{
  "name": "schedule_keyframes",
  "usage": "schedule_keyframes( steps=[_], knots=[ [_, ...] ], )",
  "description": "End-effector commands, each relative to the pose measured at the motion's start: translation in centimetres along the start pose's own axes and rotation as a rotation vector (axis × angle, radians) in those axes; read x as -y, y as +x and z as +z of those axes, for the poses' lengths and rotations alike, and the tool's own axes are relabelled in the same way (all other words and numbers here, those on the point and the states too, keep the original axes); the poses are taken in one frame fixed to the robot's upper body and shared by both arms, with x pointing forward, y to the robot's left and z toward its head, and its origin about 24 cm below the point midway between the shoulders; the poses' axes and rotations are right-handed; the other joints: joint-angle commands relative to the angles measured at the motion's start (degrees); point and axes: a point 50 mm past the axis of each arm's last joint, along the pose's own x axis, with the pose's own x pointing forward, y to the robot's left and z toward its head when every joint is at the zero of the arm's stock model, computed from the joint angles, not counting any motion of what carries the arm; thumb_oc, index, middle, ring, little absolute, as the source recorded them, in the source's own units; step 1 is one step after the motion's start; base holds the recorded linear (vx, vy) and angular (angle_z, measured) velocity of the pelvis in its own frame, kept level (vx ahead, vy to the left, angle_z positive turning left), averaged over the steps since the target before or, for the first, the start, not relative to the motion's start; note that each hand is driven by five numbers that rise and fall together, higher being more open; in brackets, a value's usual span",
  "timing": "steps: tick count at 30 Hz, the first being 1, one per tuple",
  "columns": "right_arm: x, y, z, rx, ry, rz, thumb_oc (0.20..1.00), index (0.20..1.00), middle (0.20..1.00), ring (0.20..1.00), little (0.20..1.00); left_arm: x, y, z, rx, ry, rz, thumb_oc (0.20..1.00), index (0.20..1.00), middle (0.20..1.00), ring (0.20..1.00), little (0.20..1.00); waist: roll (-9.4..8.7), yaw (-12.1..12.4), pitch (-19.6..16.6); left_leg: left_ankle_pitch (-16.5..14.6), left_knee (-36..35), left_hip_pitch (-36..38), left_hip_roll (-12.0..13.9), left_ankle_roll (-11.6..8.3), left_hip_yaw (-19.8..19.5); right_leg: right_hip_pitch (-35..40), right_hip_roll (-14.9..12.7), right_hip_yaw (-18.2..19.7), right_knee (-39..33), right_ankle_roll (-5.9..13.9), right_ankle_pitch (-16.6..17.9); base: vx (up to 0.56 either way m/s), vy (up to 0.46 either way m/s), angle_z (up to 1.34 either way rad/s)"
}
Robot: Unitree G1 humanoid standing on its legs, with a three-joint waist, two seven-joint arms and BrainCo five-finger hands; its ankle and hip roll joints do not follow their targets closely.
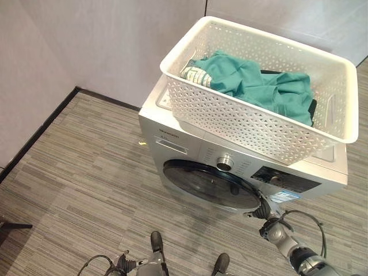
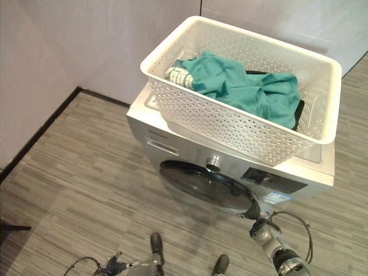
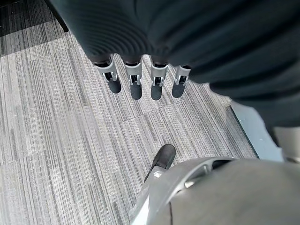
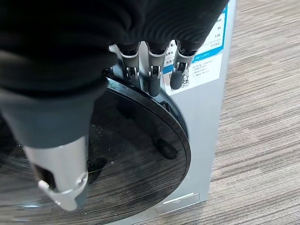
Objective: Grab the laundry basket,head to the washer,open it,put in the laundry and shut it.
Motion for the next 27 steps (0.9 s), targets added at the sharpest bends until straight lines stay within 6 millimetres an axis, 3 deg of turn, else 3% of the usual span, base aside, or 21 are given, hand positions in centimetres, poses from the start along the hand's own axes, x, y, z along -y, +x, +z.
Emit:
schedule_keyframes(
  steps=[1,4,23,24,25,27],
  knots=[
    [2.1,2.5,8.6,0.288,0.095,-0.027,1.000,1.000,1.000,1.000,1.000,2.0,-0.5,0.0,0.007,0.128,-0.077,1.000,1.000,1.000,1.000,1.000,-3.04,5.18,3.13,-4.16,0.21,2.65,0.88,-2.74,-1.08,-1.47,-4.97,2.02,-0.18,4.59,9.25,0.00,0.000,0.00],
    [2.7,2.3,9.7,0.352,0.082,-0.046,1.000,1.000,1.000,1.000,1.000,2.1,-0.5,-0.2,0.008,0.140,-0.077,1.000,1.000,1.000,1.000,1.000,-3.30,5.19,2.91,-4.25,0.21,3.00,0.98,-2.73,-1.12,-1.15,-4.85,2.10,-0.18,4.55,9.21,0.00,0.000,0.00],
    [4.0,2.4,10.8,0.399,0.093,-0.097,1.000,1.000,1.000,1.000,1.000,1.9,-0.6,-1.0,-0.019,0.119,-0.061,1.000,1.000,1.000,1.000,1.000,-3.80,6.15,2.81,-4.21,0.21,3.59,1.35,-2.81,-1.17,-0.39,-4.62,1.45,-0.18,4.46,9.01,0.00,0.000,0.00],
    [4.3,2.4,11.2,0.416,0.090,-0.109,0.959,0.959,0.959,0.959,0.959,1.9,-0.6,-0.9,-0.014,0.120,-0.060,1.000,1.000,1.000,1.000,1.000,-3.79,6.11,2.87,-4.19,0.21,3.59,1.34,-2.81,-1.24,-0.34,-4.63,1.43,-0.18,4.45,9.06,0.00,0.000,0.00],
    [4.4,2.4,11.3,0.423,0.088,-0.114,1.000,1.000,1.000,1.000,1.000,2.0,-0.6,-0.9,-0.015,0.119,-0.060,1.000,1.000,1.000,1.000,1.000,-3.78,6.11,2.85,-4.18,0.21,3.63,1.37,-2.82,-1.27,-0.26,-4.63,1.41,-0.18,4.44,9.05,0.00,0.000,0.00],
    [4.5,2.4,11.6,0.436,0.079,-0.119,0.940,0.940,0.940,0.940,0.940,2.0,-0.6,-0.9,-0.016,0.120,-0.060,1.000,1.000,1.000,1.000,1.000,-3.86,6.16,2.81,-4.22,0.21,3.65,1.43,-2.84,-1.32,-0.19,-4.60,1.37,-0.18,4.45,9.06,0.00,0.000,0.00]
  ],
)
